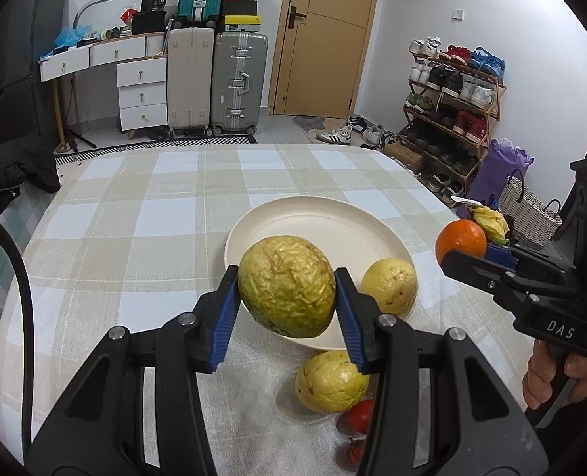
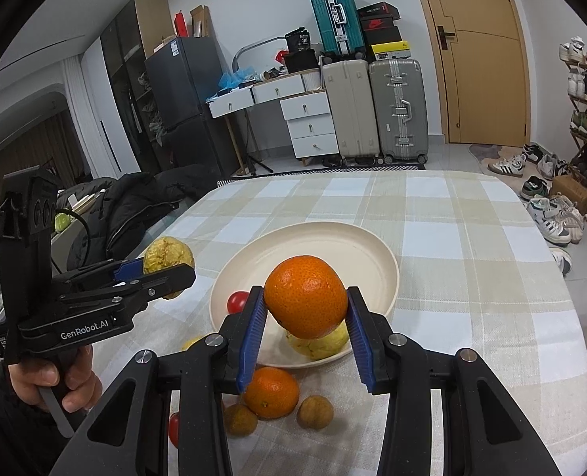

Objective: Organize fruits

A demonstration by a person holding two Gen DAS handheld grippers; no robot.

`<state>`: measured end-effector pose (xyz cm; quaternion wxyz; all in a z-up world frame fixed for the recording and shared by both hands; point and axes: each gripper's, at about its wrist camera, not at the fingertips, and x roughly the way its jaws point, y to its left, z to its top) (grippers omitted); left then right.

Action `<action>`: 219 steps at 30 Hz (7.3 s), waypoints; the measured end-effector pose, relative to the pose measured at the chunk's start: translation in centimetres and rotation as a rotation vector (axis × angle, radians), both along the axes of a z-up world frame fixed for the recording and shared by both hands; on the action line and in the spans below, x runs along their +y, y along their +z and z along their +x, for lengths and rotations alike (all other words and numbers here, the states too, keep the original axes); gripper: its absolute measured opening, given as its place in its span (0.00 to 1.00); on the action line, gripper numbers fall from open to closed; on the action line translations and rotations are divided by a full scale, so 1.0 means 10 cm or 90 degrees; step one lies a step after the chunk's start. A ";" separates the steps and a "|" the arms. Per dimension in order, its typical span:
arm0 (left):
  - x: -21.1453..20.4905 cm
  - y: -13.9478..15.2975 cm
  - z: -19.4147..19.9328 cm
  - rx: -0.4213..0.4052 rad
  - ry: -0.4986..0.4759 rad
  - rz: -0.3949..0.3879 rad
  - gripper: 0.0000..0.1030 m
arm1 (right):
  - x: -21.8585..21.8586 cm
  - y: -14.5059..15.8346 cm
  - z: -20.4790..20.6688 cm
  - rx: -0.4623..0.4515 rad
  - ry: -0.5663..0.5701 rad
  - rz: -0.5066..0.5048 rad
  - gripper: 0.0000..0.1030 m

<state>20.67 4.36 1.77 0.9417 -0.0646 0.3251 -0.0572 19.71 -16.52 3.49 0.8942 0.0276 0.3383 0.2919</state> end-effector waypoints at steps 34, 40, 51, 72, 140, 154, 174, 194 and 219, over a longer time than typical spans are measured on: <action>-0.02 -0.57 0.66 0.056 0.002 0.010 0.42 | 0.22 -0.27 0.45 0.034 -0.024 -0.024 0.40; -0.06 -0.58 0.65 0.052 0.000 0.016 0.43 | 0.25 -0.29 0.47 0.033 -0.022 -0.028 0.40; -0.05 -0.60 0.66 0.058 0.006 0.006 0.43 | 0.29 -0.31 0.45 0.028 -0.014 -0.042 0.40; -0.01 -0.40 0.41 0.029 0.025 0.028 0.90 | 0.08 -0.20 0.20 0.003 -0.047 -0.038 0.96; -0.20 -0.55 -0.53 0.103 -0.015 0.052 0.99 | 0.12 -0.52 -0.42 0.086 0.016 -0.113 1.00; -0.23 -0.63 -0.51 0.122 -0.025 0.058 0.99 | 0.01 -0.67 -0.23 0.125 -0.036 -0.156 0.85; -0.17 -0.67 -0.47 0.130 -0.012 0.039 0.99 | 0.14 -0.70 -0.23 0.109 0.008 -0.189 0.31; -0.13 -0.66 -0.27 0.127 0.012 -0.001 0.99 | 0.04 -0.58 -0.30 0.078 -0.012 -0.146 0.24; -0.19 -0.72 -0.12 0.131 -0.057 -0.088 0.46 | -0.06 -0.55 -0.29 0.072 -0.016 -0.125 0.24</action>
